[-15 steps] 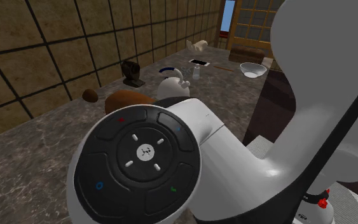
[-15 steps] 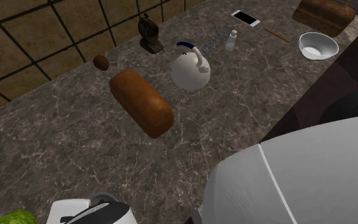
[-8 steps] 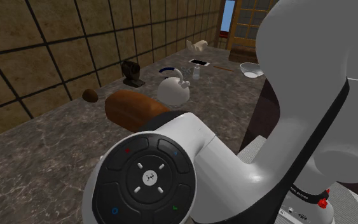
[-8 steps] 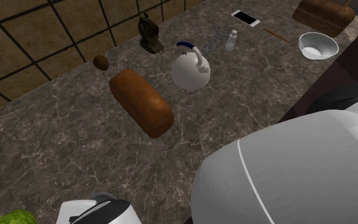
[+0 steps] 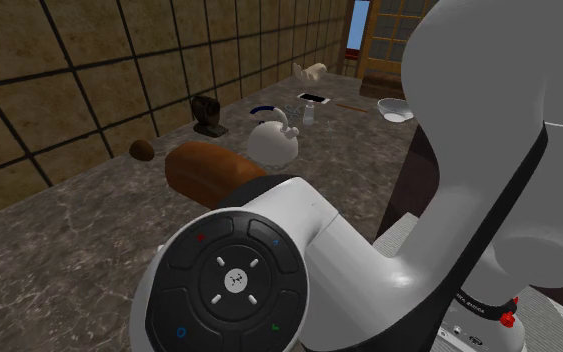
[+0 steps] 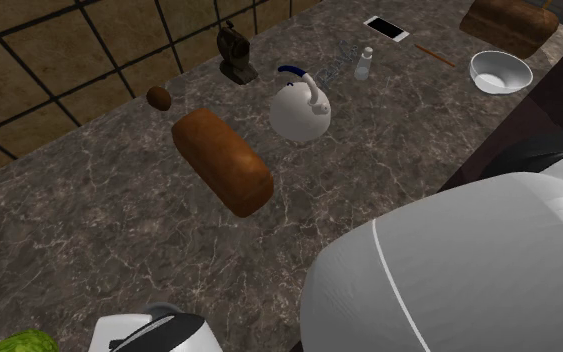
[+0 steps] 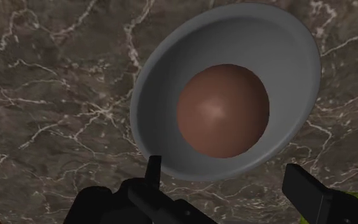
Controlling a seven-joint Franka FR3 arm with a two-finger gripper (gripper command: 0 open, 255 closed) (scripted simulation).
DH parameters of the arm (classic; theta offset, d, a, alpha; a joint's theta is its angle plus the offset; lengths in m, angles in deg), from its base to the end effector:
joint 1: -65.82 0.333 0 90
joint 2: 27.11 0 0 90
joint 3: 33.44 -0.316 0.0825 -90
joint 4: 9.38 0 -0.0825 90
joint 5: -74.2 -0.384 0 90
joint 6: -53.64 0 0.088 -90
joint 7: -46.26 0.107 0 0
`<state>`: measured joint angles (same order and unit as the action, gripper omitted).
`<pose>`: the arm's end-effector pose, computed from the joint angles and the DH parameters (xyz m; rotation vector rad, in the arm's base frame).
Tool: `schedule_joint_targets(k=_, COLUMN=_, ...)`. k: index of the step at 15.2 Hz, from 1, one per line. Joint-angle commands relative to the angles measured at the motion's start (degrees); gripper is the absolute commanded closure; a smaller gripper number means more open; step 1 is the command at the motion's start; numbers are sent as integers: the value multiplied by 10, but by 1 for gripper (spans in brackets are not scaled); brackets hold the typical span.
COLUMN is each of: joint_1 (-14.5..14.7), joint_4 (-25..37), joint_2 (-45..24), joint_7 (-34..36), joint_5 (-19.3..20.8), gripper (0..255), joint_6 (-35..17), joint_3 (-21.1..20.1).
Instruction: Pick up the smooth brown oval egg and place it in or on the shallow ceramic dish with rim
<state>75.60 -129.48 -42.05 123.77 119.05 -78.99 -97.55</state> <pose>0.1909 0.5455 0.3763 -2.9646 -0.6170 -0.6084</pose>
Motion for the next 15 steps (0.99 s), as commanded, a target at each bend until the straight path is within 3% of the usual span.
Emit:
schedule_joint_targets(k=1, joint_1=0, joint_4=0, joint_2=0, joint_7=0, joint_5=0, gripper=0, joint_6=0, joint_3=0)
schedule_joint_targets(k=3, joint_1=0, joint_4=0, joint_2=0, joint_7=0, joint_5=0, gripper=0, joint_6=0, joint_3=0)
schedule_joint_targets(k=7, joint_1=-75, joint_4=-7, joint_2=102, joint_7=-81, joint_5=-134, gripper=0, joint_6=8, joint_3=-78)
schedule_joint_targets(k=15, joint_1=-72, joint_4=-7, joint_2=103, joint_7=-82, joint_5=-135, gripper=0, joint_6=7, joint_3=-75)
